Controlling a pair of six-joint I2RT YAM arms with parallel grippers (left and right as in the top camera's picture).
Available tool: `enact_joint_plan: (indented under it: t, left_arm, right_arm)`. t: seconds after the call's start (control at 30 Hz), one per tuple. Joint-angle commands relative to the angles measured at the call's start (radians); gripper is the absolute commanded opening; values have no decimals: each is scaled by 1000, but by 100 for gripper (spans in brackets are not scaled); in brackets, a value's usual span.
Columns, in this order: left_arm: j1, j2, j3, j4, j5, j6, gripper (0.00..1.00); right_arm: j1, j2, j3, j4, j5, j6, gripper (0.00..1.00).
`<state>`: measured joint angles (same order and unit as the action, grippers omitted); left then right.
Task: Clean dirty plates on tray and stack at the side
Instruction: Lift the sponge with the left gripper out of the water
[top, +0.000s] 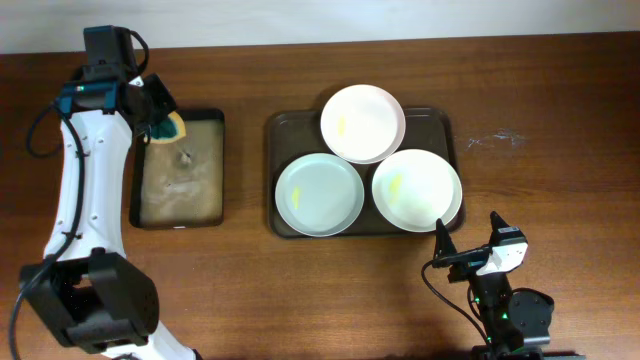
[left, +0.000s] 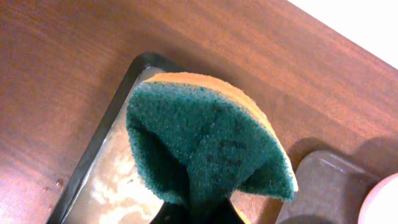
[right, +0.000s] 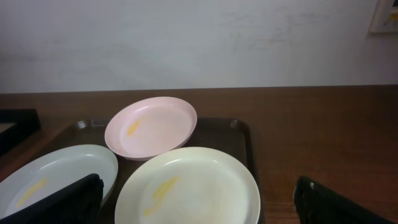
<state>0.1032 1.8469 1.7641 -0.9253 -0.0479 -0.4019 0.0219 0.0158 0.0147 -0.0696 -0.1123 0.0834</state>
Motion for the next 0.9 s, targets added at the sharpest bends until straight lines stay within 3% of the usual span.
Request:
enact_joint_plan:
  t: [0.0,0.03,0.17,0.3,0.4,0.5,0.57,0.67,0.8,0.87]
  left_arm:
    - [2,88,-93,102,18,2,0]
    - [3,142,-156,179,18,10,0]
    - [26,151,-151,192,103,14,0]
    - [73,-26,-133,259,366,93,0]
    - [81,-121,-134,259,328,95,0]
    - [69,-88,-247,293,204,150,0]
    - [70,-32,-377,375,209,150,0]
    - [72,-14,-422,400,216,195,0]
    - [90,-170,-350,432,445,195,0]
    - [90,-232,-358,433,323,195,0]
  right_arm:
    - [-4,-8,-9,0,9,11,98]
    - [-4,-8,-9,0,9,11,98]
    - [-4,-8,-9,0,9,11,98]
    - [-4,-8,-9,0,9,11,98]
    - [-4,-8,-9,0,9,11,99]
    - [-4,-8,-9,0,9,11,98]
    - [-4,-8,-9,0,9,11,98]
    - [-4,-8,-9,0,9,11,98]
    - [-4,-8,-9,0,9,11,98]
    - [-4,-8,-9,0,9,11,98]
